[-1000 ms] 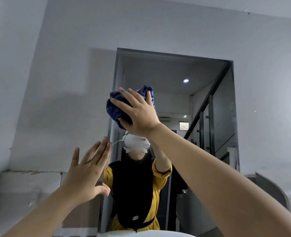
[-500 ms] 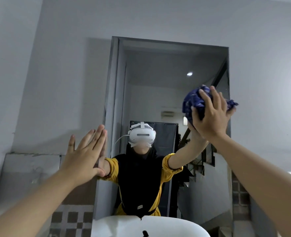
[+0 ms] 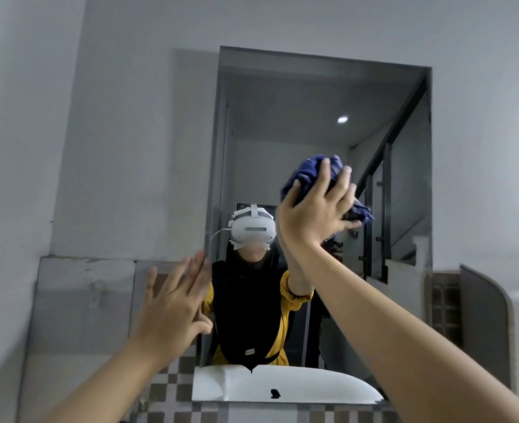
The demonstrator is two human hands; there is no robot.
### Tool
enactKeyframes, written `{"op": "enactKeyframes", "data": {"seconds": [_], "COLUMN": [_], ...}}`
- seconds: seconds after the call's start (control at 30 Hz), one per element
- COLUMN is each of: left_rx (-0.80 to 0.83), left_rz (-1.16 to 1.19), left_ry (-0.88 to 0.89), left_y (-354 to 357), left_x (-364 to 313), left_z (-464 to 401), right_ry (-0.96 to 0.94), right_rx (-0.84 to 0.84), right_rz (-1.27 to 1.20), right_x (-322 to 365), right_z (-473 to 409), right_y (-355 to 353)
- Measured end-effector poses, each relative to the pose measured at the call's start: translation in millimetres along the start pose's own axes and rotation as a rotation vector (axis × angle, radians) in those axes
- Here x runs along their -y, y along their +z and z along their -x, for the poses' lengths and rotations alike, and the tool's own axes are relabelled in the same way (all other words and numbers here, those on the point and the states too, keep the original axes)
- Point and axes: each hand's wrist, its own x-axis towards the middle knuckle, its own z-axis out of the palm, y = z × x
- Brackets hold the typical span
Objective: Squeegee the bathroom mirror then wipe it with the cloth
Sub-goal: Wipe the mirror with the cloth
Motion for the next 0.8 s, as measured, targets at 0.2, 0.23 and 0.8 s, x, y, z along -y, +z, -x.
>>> {"op": "enactKeyframes", "data": {"seconds": [0.2,0.23,0.8], "left_rx": [0.037,0.034,-0.044], "left_rz": [0.069,0.076,0.156], "left_ry": [0.005,0.01,-0.018], "left_y": [3.5,4.6,15.1], "left_x": [9.0,9.9,4.6], "left_z": [3.0,3.1,14.2], "right_ry": [-0.46,-0.544,-0.586], "right_rx": [0.149,0.157,0.061], "right_rz": [-0.029,-0.027,0.093], "right_x": [64.1,66.3,-110.3], "right_z": [56.6,64.2,-8.3], "right_y": [29.8,32.3,-34.2]}}
